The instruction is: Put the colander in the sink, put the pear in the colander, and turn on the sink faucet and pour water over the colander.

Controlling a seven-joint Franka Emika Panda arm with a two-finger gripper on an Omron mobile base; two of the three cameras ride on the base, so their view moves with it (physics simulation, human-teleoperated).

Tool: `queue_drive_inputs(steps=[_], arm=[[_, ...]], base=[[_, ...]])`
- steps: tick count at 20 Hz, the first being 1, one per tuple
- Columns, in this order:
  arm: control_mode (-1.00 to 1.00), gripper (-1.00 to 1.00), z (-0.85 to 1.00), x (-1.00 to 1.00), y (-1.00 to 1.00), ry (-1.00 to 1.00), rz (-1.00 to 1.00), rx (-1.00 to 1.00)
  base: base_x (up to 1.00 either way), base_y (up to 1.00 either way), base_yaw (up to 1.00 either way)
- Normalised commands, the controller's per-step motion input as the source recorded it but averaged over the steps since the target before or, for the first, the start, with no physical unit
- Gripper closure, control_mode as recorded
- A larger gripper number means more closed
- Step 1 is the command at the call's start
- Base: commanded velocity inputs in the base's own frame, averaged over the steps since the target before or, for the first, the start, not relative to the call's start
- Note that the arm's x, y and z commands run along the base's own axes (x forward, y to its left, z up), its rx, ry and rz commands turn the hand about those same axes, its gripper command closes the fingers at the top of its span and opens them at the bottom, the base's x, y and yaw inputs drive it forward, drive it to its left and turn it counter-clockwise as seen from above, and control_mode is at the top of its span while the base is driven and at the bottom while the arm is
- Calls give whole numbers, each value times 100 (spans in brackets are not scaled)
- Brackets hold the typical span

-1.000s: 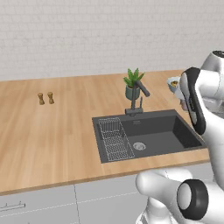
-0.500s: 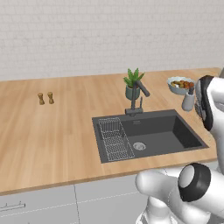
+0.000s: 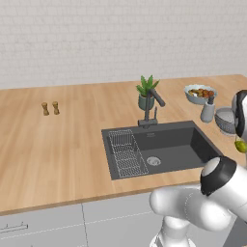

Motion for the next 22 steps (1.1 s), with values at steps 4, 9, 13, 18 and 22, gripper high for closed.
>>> queue_drive_inputs(steps=[4,9,13,18,22], arm=[[-100,-100,-15,6,-65,-8,-18,3],[-100,-100,-9,28,-42,-11,-5,2],[-100,-100,-10,41,-31,-2,0,0],[-100,-100,-8,49,-32,0,1,2],[-100,-100,-1,36,-42,0,4,12]], base=[[0,0,0],[0,0,0],[0,0,0],[0,0,0],[0,0,0]])
